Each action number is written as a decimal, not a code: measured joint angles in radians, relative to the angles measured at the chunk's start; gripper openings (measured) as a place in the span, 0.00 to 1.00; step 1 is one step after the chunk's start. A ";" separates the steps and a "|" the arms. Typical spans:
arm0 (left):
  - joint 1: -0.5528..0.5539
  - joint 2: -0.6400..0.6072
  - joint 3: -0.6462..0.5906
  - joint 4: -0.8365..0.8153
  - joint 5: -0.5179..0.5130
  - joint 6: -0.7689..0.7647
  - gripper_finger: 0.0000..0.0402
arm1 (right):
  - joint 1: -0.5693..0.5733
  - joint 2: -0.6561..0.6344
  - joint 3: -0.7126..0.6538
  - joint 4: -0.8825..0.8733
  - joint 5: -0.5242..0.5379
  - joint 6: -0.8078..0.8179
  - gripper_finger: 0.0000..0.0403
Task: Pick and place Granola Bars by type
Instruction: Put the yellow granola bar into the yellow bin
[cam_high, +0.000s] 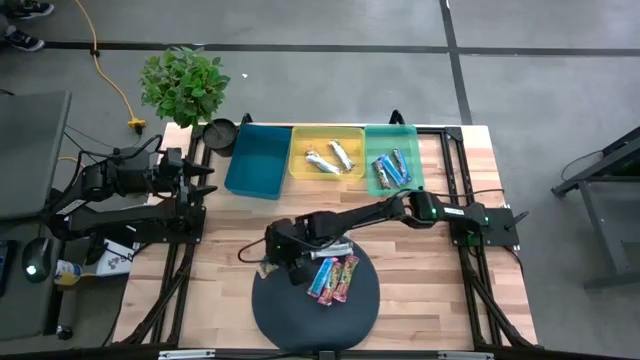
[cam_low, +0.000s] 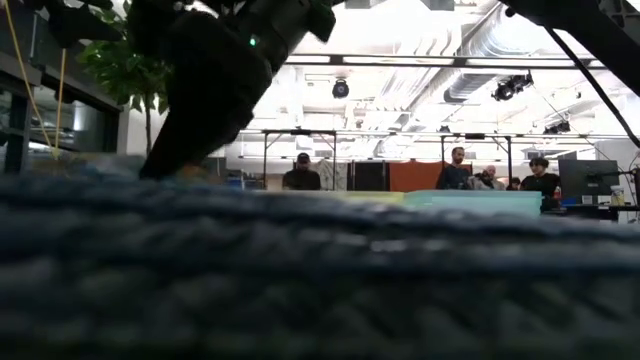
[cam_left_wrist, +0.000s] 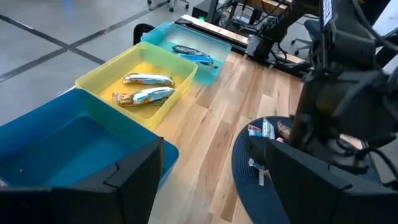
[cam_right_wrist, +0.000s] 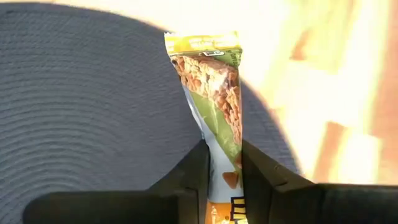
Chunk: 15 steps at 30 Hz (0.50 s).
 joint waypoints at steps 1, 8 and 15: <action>0.000 0.000 0.000 0.001 0.000 0.000 0.68 | -0.001 -0.010 0.000 -0.002 0.025 0.001 0.15; 0.000 0.000 0.000 0.001 0.000 0.000 0.68 | -0.029 -0.118 0.000 0.050 0.201 0.044 0.15; 0.000 0.000 0.000 0.000 0.001 0.000 0.68 | -0.095 -0.243 0.002 0.057 0.371 0.144 0.15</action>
